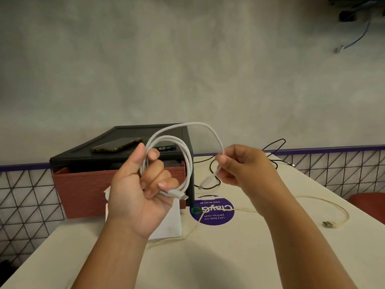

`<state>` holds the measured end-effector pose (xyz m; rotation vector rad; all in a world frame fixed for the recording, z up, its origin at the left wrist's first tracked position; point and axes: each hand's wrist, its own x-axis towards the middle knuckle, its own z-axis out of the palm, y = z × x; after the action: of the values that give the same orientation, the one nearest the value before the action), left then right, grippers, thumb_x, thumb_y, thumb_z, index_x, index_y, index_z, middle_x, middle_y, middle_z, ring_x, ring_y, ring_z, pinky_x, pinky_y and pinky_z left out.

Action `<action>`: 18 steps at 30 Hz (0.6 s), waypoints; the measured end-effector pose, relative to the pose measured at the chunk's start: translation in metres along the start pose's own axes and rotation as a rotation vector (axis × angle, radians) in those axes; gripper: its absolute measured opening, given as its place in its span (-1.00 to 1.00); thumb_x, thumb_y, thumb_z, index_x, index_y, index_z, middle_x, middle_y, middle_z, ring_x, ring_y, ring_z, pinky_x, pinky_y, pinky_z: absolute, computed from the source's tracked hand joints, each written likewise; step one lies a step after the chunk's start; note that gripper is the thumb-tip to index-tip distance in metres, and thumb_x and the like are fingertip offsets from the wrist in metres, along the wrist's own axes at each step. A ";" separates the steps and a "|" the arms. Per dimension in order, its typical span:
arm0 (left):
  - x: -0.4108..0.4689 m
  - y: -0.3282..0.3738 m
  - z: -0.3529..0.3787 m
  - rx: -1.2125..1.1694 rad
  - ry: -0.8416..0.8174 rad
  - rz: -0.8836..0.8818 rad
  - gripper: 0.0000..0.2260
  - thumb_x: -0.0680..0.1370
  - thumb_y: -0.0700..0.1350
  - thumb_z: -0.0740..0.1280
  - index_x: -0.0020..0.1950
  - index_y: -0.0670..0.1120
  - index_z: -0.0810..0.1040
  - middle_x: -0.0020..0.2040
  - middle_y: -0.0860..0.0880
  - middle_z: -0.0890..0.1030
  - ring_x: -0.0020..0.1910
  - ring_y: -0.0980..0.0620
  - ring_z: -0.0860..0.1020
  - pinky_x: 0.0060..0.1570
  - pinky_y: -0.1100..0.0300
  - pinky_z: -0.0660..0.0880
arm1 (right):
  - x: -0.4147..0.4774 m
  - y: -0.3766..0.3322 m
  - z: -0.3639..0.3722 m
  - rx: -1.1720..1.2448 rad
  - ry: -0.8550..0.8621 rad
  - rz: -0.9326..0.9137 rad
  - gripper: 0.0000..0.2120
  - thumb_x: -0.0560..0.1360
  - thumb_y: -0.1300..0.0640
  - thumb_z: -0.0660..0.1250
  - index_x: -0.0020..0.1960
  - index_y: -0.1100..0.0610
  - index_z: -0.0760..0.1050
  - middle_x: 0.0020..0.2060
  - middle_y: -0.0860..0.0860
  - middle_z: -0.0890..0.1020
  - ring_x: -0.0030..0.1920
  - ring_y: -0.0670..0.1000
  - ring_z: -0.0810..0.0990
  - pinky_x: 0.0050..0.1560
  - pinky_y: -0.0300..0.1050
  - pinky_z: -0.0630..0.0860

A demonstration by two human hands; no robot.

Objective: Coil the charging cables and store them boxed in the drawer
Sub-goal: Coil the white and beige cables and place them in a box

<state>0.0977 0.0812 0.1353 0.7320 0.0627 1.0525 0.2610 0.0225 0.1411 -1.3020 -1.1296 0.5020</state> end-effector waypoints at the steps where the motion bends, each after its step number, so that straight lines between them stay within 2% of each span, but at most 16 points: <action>1: 0.000 -0.001 0.000 -0.017 -0.022 -0.021 -0.83 0.24 -0.02 0.37 -0.43 -0.07 0.45 -0.63 0.06 0.10 -0.60 0.14 0.01 -0.64 0.36 0.31 | -0.001 -0.002 0.003 0.152 -0.023 0.019 -0.82 0.52 0.28 0.28 -0.25 0.16 0.52 -0.47 0.00 0.56 -0.44 -0.10 0.55 -0.33 -0.24 0.56; 3: 0.000 -0.005 -0.001 -0.051 -0.074 -0.062 -0.81 0.26 -0.03 0.38 -0.43 -0.08 0.43 -0.57 0.07 0.05 -0.58 0.13 0.00 -0.63 0.34 0.32 | -0.003 -0.003 0.009 0.358 -0.074 0.046 -0.84 0.53 0.30 0.25 -0.19 0.17 0.53 -0.46 0.00 0.56 -0.43 -0.10 0.54 -0.37 -0.31 0.51; 5: 0.000 -0.008 0.001 -0.081 -0.111 -0.086 -0.81 0.28 -0.04 0.38 -0.43 -0.09 0.43 -0.58 0.06 0.07 -0.59 0.13 0.01 -0.62 0.34 0.33 | -0.004 -0.004 0.014 0.456 -0.119 0.073 -0.83 0.54 0.31 0.23 -0.12 0.15 0.56 -0.43 0.00 0.57 -0.41 -0.11 0.55 -0.37 -0.31 0.50; 10: -0.001 -0.017 0.007 -0.034 -0.010 -0.045 -0.70 0.41 0.03 0.23 -0.47 -0.07 0.38 -0.67 0.05 0.17 -0.65 0.14 0.02 -0.63 0.36 0.27 | -0.008 -0.008 0.024 0.535 -0.295 0.141 -0.77 0.55 0.30 0.17 -0.06 0.17 0.60 -0.41 0.01 0.58 -0.42 -0.09 0.53 -0.35 -0.25 0.53; 12: -0.002 -0.018 0.008 -0.013 0.032 -0.014 -0.71 0.40 0.02 0.21 -0.49 -0.07 0.36 -0.66 0.05 0.16 -0.69 0.16 0.10 -0.62 0.37 0.26 | -0.009 -0.010 0.025 0.537 -0.315 0.165 -0.73 0.53 0.34 0.11 -0.04 0.21 0.60 -0.40 0.04 0.57 -0.39 -0.05 0.54 -0.26 -0.16 0.56; 15: -0.003 -0.019 0.011 0.070 0.079 0.051 -0.69 0.42 0.01 0.21 -0.49 -0.07 0.34 -0.65 0.07 0.14 -0.70 0.16 0.14 -0.62 0.37 0.26 | -0.009 -0.010 0.027 0.604 -0.344 0.213 -0.64 0.44 0.31 0.06 0.06 0.26 0.58 -0.34 0.09 0.53 -0.20 0.14 0.51 0.04 0.12 0.51; 18: -0.004 -0.022 0.015 0.185 0.120 0.099 -0.62 0.53 -0.01 0.13 -0.48 -0.08 0.30 -0.64 0.06 0.13 -0.69 0.15 0.14 -0.61 0.35 0.25 | -0.011 -0.010 0.032 0.555 -0.357 0.219 -0.72 0.47 0.29 0.14 0.07 0.21 0.56 -0.37 0.06 0.52 -0.28 0.09 0.52 0.05 0.14 0.51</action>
<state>0.1183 0.0637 0.1323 0.8450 0.2319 1.1963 0.2258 0.0261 0.1424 -0.8659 -1.0334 1.1571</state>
